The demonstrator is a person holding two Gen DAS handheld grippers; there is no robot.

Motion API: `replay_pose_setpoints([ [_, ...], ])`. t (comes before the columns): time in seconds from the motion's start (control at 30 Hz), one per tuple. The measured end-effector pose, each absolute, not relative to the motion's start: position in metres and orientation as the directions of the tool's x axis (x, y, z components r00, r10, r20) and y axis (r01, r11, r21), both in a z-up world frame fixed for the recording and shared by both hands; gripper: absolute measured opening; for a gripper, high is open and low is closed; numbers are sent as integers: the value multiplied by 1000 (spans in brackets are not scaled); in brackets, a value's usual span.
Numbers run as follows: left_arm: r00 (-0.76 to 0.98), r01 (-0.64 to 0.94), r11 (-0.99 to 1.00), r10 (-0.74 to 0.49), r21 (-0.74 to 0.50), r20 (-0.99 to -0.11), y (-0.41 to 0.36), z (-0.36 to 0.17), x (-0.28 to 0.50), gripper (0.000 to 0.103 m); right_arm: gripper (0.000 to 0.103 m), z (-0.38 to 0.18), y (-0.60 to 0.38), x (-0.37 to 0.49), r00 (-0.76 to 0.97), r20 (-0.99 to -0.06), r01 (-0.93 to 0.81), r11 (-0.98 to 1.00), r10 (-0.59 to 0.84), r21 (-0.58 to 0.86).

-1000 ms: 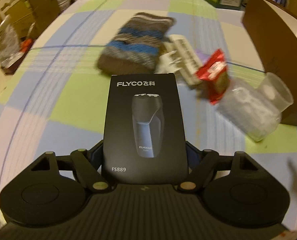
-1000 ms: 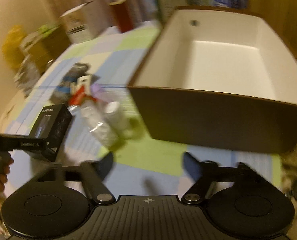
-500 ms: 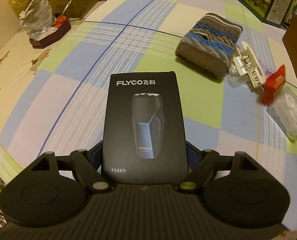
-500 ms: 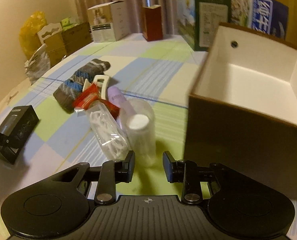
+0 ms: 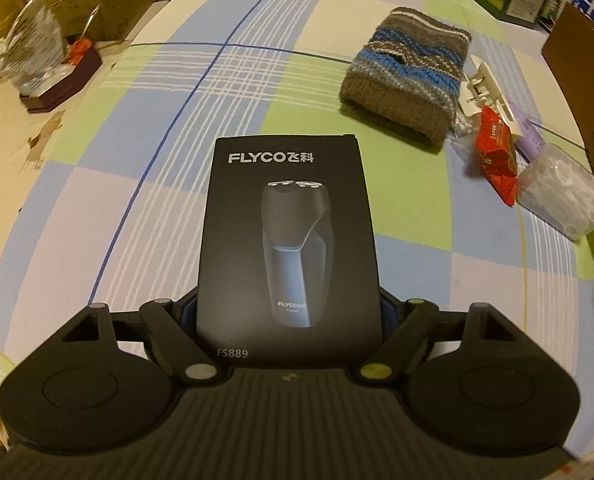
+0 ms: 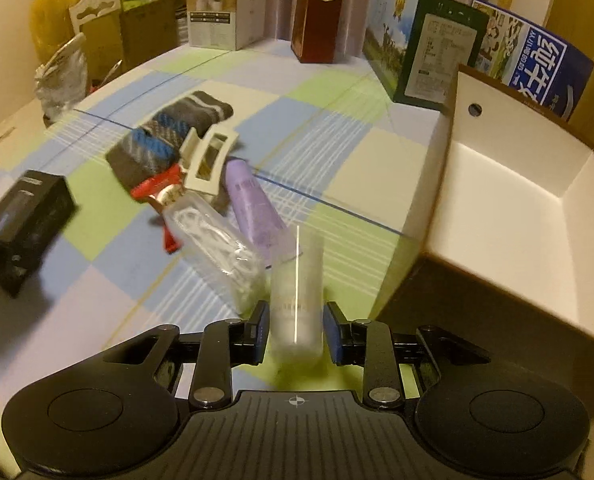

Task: Organize objects
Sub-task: 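Lift the FLYCO box with the left tool while the right tool carries the cup to the cardboard box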

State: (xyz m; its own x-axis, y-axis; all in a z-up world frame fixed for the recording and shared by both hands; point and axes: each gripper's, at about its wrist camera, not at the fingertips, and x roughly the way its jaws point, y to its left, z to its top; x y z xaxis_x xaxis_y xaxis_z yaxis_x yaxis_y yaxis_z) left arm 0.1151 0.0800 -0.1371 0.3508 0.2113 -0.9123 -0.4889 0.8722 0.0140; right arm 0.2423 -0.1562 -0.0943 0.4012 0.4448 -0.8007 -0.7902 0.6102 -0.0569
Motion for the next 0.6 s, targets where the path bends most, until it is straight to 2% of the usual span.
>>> replay_pose_setpoints([
  [0.13,365,-460,888,198,9,-910,83,-138,118,77,27,-83,-154,232,400,-806,-798,598,437,-72],
  [0.2,371,-448,894,193,7,-908,84,-138,118,78,34,-90,-155,227,408,-812,-788,610,416,-84],
  [0.27,375,-440,898,187,4,-908,85,-138,118,78,61,-96,-161,222,427,-809,-766,637,405,-86],
  [0.47,381,-426,904,173,-6,-908,88,-137,118,78,61,-114,-179,215,455,-768,-717,697,450,-16],
  [0.6,378,-424,906,169,-7,-910,89,-137,120,78,54,-127,-176,209,478,-737,-725,688,479,-22],
])
